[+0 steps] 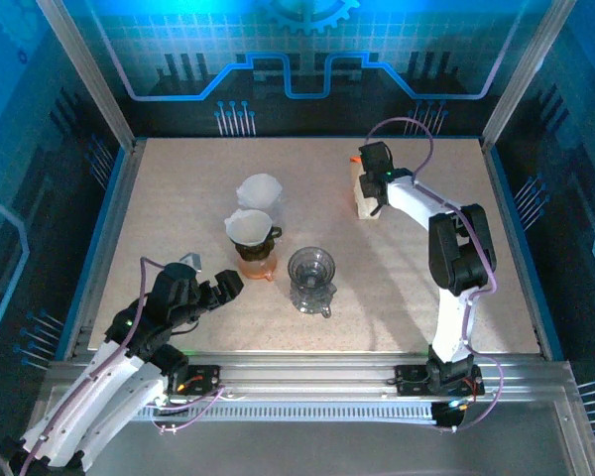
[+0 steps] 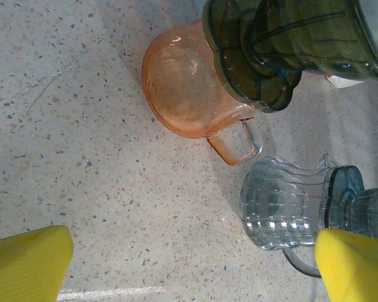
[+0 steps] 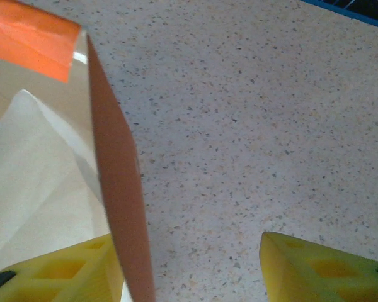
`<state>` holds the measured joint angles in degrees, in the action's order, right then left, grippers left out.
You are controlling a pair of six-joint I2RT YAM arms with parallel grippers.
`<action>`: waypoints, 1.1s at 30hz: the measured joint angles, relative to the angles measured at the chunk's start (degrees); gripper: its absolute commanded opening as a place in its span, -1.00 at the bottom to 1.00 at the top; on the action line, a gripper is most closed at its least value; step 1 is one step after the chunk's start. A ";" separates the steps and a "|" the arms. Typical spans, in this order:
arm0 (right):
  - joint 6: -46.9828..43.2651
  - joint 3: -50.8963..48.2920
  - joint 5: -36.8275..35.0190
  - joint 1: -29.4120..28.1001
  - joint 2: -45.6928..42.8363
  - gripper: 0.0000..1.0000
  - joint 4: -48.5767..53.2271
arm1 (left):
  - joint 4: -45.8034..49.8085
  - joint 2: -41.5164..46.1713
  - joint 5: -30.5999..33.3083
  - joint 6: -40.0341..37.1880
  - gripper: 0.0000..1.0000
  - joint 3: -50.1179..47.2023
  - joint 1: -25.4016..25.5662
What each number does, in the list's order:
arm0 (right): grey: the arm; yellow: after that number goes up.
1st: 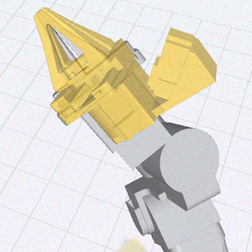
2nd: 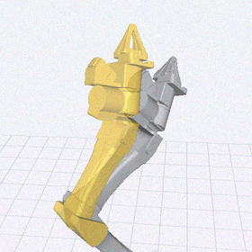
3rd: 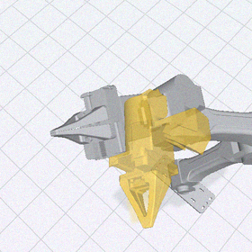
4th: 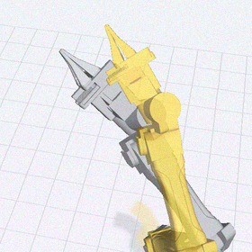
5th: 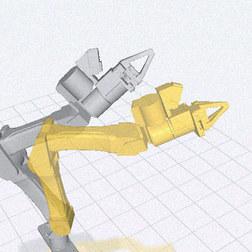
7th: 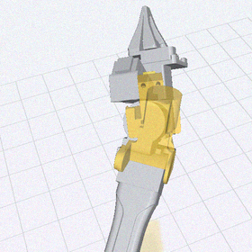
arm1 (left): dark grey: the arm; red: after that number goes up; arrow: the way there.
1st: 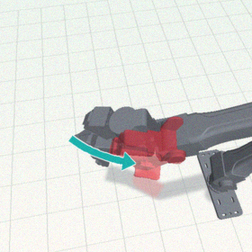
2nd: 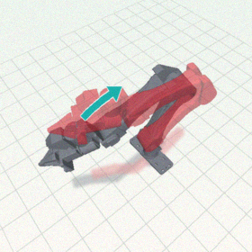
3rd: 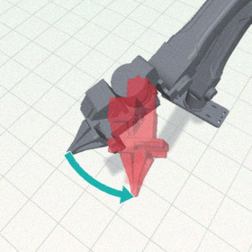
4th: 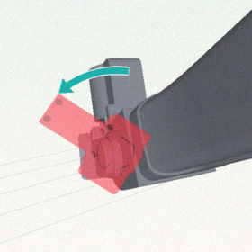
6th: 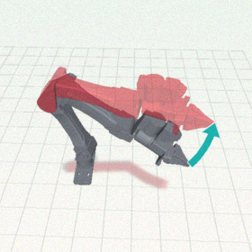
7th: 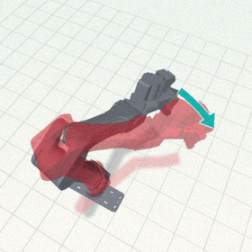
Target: Place the coffee filter in the dripper
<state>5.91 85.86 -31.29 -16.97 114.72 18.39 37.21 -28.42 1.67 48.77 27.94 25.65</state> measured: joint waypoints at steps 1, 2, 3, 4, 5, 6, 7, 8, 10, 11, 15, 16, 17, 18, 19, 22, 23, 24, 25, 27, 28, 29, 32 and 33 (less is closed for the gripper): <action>-0.07 0.00 -0.35 0.00 0.11 0.16 0.02 | 0.00 0.00 0.00 0.00 0.98 0.00 0.00; -0.20 0.02 -0.70 0.00 0.31 0.16 0.02 | 0.00 0.00 0.00 0.00 0.98 0.00 0.00; -0.26 0.02 -1.14 -0.02 0.52 0.16 0.02 | 0.00 0.00 0.00 0.00 0.98 0.00 0.00; -0.44 0.04 -1.46 0.00 0.81 0.16 0.02 | 0.00 0.02 0.00 0.00 0.98 0.00 0.00; -0.48 0.04 -1.77 0.00 1.07 0.16 0.02 | 0.00 0.04 0.00 0.00 0.98 0.00 0.00; -0.66 0.07 -2.23 -0.02 1.36 0.16 0.02 | 0.00 0.04 0.00 -0.02 0.98 0.00 0.00; -0.90 0.07 -2.82 -0.04 1.60 0.16 0.04 | 0.00 0.04 0.02 0.00 0.98 0.00 0.00; -1.11 0.07 -3.26 -0.13 1.73 0.16 0.07 | 0.00 0.04 0.00 0.00 0.98 0.00 0.00; -1.73 0.07 -4.31 -0.28 1.79 0.16 0.02 | 0.00 0.04 0.00 0.00 0.98 0.00 0.00; -1.95 0.07 -4.70 -0.37 1.75 0.16 -0.09 | 0.00 0.04 0.00 0.00 0.98 0.00 0.00; -2.84 -0.57 -5.99 -0.70 0.94 0.15 -0.59 | 0.00 0.04 0.00 0.00 0.98 0.00 0.00; -3.02 -0.98 -6.21 -0.72 0.42 0.15 -0.70 | 0.00 0.04 0.00 -0.02 0.98 0.00 0.00; -3.23 -1.31 -6.29 -0.72 -0.02 0.15 -0.74 | 0.00 0.04 0.00 -0.02 0.98 0.00 0.00; -3.43 -1.75 -6.40 -0.72 -0.72 0.15 -0.83 | 0.00 0.04 0.00 -0.02 0.98 0.00 0.00; -3.52 -2.10 -6.56 -0.72 -1.42 0.15 -0.87 | 0.00 0.04 0.00 0.00 0.98 0.00 0.00; -3.89 -3.19 -7.28 -0.72 -3.50 0.15 -0.94 | 0.00 0.07 0.02 -0.02 0.98 0.00 0.00; -4.04 -3.61 -7.41 -0.72 -4.15 0.15 -0.98 | 0.00 0.11 0.00 0.00 0.98 0.00 0.00; -4.07 -4.07 -7.54 -0.70 -4.81 0.15 -1.03 | 0.00 0.24 0.00 -0.02 0.98 0.00 0.00; -4.07 -4.50 -7.54 -0.70 -5.38 0.15 -1.05 | 0.00 0.39 0.00 -0.02 0.98 0.00 0.00; -4.02 -5.51 -7.54 -0.70 -6.45 0.15 -1.05 | 0.00 0.70 0.00 -0.02 0.98 0.00 0.00; -4.02 -6.03 -7.54 -0.70 -6.88 0.15 -1.05 | 0.00 0.74 0.00 0.00 0.98 0.00 0.00; -3.98 -6.62 -7.52 -0.70 -7.37 0.15 -1.01 | 0.00 0.74 0.00 0.00 0.98 0.00 0.00; -3.04 -8.33 -6.69 -0.63 -8.79 0.15 -0.76 | 0.00 0.74 0.00 -0.02 0.98 0.00 0.00; -2.49 -8.98 -5.51 -0.59 -9.51 0.14 -0.74 | 0.00 0.74 0.00 0.00 0.98 0.00 0.00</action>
<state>3.42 76.88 -36.80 -17.56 105.21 17.65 37.21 -27.68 1.67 48.77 27.94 25.65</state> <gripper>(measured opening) 0.574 0.989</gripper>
